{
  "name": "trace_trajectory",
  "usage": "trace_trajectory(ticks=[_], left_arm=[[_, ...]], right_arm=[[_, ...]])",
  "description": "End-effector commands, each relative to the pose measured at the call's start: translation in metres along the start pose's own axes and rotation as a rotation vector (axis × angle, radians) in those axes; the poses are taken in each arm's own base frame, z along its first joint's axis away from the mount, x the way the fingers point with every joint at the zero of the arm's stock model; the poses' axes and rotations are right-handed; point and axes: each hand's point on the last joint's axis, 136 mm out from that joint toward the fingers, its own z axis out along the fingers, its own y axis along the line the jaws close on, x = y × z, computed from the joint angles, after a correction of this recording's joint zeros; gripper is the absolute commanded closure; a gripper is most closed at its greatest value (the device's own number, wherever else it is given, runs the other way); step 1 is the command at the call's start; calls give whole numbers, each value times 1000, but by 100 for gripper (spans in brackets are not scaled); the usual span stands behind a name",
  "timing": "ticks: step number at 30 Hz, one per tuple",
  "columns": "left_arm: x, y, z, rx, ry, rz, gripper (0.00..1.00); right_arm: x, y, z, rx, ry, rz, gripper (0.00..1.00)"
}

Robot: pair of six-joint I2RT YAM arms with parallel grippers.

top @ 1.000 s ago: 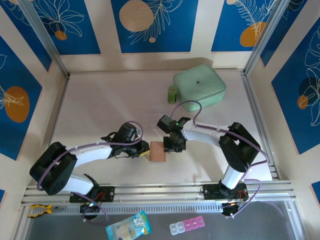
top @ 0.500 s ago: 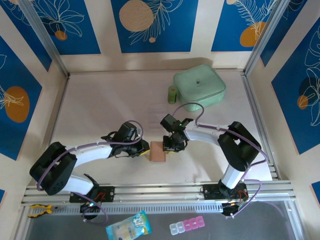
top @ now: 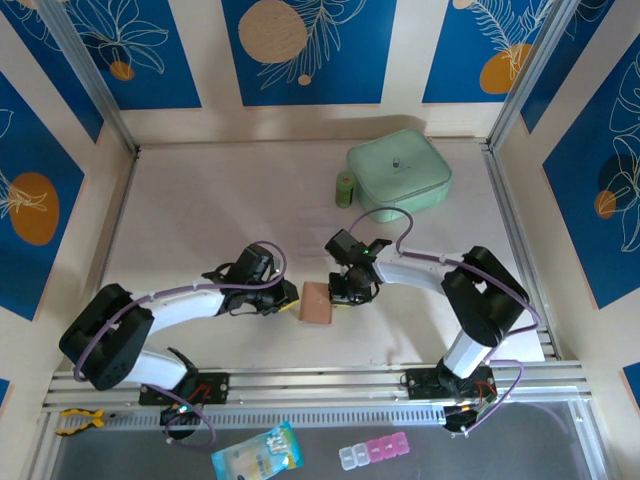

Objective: Take the credit cards out of the card holder

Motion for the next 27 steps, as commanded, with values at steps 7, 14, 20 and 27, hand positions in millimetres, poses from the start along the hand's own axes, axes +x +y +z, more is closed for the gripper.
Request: trace_trajectory(ticks=[7, 14, 20, 27], left_arm=[[-22, -19, -27, 60, -101, 63, 79], [-37, -7, -55, 69, -164, 45, 79], [-39, -2, -76, 69, -187, 71, 77], [-34, 4, -85, 48, -187, 105, 75]], right_arm=[[-1, 16, -34, -53, -24, -27, 94], [-5, 42, -53, -79, -45, -62, 97], [-6, 70, -60, -102, -47, -111, 96], [-8, 105, -58, -98, -23, -201, 97]])
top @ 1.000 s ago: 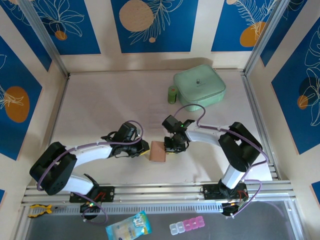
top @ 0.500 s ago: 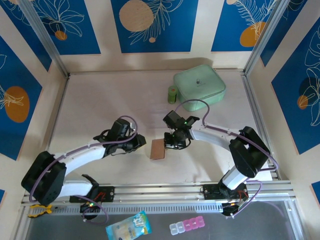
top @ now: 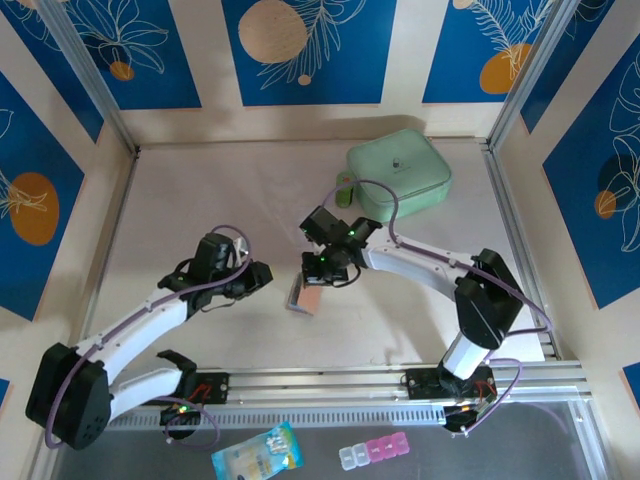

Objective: Take the credit cards out of the card holder

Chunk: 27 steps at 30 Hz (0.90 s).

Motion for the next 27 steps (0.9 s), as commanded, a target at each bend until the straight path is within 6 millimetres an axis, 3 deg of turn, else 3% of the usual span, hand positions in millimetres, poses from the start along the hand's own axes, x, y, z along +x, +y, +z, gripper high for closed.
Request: trace_trajectory(ticks=[1, 5, 8, 18, 27], left_arm=[[8, 10, -4, -24, 31, 20, 75], [13, 9, 1, 2, 57, 19, 75], [16, 11, 8, 14, 80, 8, 75], [29, 26, 36, 9, 164, -52, 81], [38, 43, 43, -30, 184, -93, 87]], right_arm=[[5, 11, 3, 12, 49, -51, 97], [4, 19, -1, 17, 51, -89, 96], [6, 15, -5, 30, 45, -90, 97], [18, -39, -6, 84, 65, -9, 95], [22, -65, 8, 40, 89, 20, 94]])
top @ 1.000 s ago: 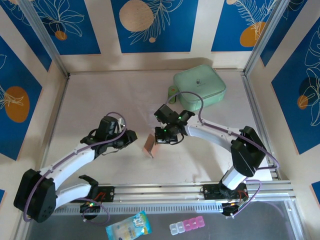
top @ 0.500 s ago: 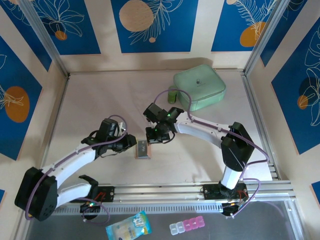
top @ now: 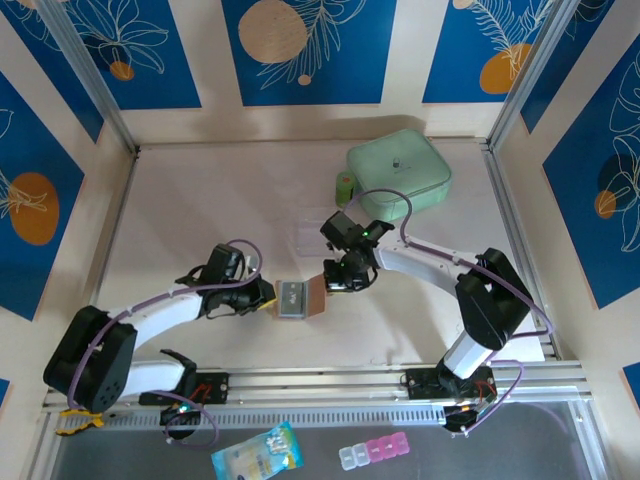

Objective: Take the credit cards out of the card holder

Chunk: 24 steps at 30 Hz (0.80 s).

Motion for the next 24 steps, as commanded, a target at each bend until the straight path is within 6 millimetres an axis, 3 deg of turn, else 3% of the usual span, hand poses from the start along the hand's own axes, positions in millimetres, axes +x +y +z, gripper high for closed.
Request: trace_trajectory(ticks=[1, 20, 24], left_arm=[[3, -1, 4, 22, 15, -10, 87], [16, 19, 25, -100, 69, -54, 95], [20, 20, 26, -115, 76, -59, 95]], right_arm=[[2, 4, 0, -62, 7, -30, 94], [3, -37, 31, -82, 28, 36, 92], [3, -50, 36, -65, 32, 57, 87]])
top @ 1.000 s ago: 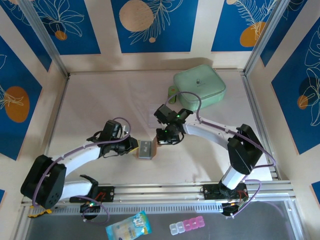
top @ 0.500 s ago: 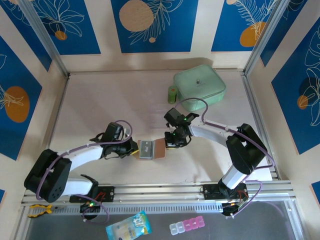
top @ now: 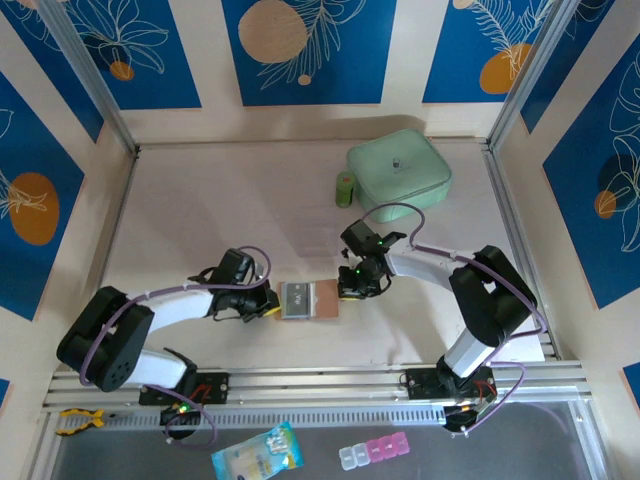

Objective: Take the credit cards out of the card holder

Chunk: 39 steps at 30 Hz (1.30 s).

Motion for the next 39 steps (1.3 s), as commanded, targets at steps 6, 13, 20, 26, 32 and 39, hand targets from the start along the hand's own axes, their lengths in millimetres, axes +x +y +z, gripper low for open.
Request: trace_trajectory(ticks=[6, 13, 20, 26, 32, 39], left_arm=[[5, 6, 7, -59, 3, -26, 96], [9, 6, 11, -64, 11, -31, 96], [11, 0, 9, -45, 13, -21, 96], [9, -8, 3, -25, -10, -5, 95], [11, -3, 5, -37, 1, 0, 95], [13, -2, 3, -28, -4, 0, 95]], right_arm=[[6, -31, -4, 64, -2, 35, 76], [10, -61, -20, 123, -42, 89, 65], [13, -67, -26, 143, -45, 100, 65], [6, -50, -60, 187, -119, 55, 65], [2, -5, -88, 162, -183, -19, 65], [6, 72, -84, 96, -176, -167, 64]])
